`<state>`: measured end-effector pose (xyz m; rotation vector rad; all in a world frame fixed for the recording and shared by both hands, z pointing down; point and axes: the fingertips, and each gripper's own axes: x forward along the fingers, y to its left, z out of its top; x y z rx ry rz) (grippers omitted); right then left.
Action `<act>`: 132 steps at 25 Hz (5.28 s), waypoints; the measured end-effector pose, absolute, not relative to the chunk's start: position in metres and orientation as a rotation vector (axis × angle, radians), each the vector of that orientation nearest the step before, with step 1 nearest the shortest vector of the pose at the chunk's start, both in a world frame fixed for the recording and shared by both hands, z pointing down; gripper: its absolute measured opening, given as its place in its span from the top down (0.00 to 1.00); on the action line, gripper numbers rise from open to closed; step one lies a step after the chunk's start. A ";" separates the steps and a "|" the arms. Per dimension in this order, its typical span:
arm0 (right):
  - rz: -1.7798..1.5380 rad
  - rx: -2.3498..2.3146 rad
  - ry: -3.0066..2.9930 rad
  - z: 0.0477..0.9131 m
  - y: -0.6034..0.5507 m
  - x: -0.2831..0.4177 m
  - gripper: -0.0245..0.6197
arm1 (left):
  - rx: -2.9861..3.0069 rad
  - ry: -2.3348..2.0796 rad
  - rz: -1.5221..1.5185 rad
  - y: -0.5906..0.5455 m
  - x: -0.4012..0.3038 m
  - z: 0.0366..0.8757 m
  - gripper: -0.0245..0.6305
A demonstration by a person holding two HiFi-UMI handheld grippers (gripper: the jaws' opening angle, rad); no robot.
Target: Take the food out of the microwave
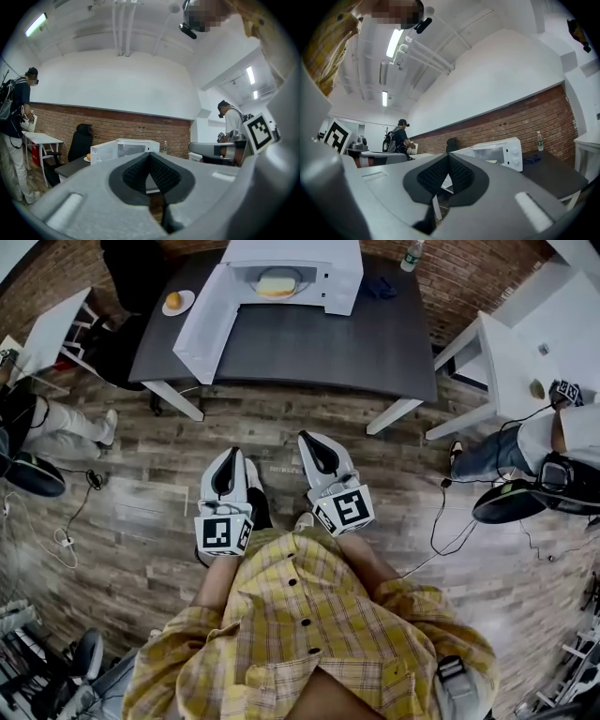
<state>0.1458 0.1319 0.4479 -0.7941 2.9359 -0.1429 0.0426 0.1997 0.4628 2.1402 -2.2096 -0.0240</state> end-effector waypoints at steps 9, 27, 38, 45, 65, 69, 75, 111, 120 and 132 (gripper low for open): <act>-0.108 -0.872 2.937 0.450 0.076 0.104 0.95 | 2.196 -2.151 -0.070 0.137 0.000 0.466 0.96; -0.078 -1.086 2.917 0.438 -0.042 -0.008 0.95 | 2.354 -1.968 -0.098 0.001 -0.110 0.453 0.96; -0.105 -1.233 2.877 0.437 -0.078 -0.050 0.95 | 2.430 -1.852 -0.117 -0.040 -0.155 0.446 0.96; -0.082 -1.264 2.881 0.441 -0.082 -0.065 0.95 | 2.431 -1.830 -0.126 -0.047 -0.168 0.455 0.96; -0.115 -1.195 2.890 0.447 -0.131 -0.058 0.96 | 2.414 -1.810 -0.121 -0.091 -0.147 0.455 0.96; -0.122 -1.193 2.895 0.450 -0.144 -0.052 0.96 | 2.424 -1.802 -0.113 -0.103 -0.137 0.458 0.96; -0.156 -1.148 2.917 0.464 -0.163 -0.066 0.96 | 2.400 -1.835 -0.081 -0.118 -0.145 0.463 0.96; -1.716 -0.907 1.737 0.667 -0.348 -0.087 0.75 | 2.315 -1.771 -0.060 -0.151 -0.155 0.493 0.96; -1.716 -0.947 1.659 0.689 -0.370 -0.093 0.75 | 2.314 -1.784 -0.019 -0.149 -0.152 0.496 0.96; -1.753 -0.968 1.648 0.700 -0.391 -0.113 0.78 | 2.267 -1.818 -0.030 -0.154 -0.163 0.497 0.96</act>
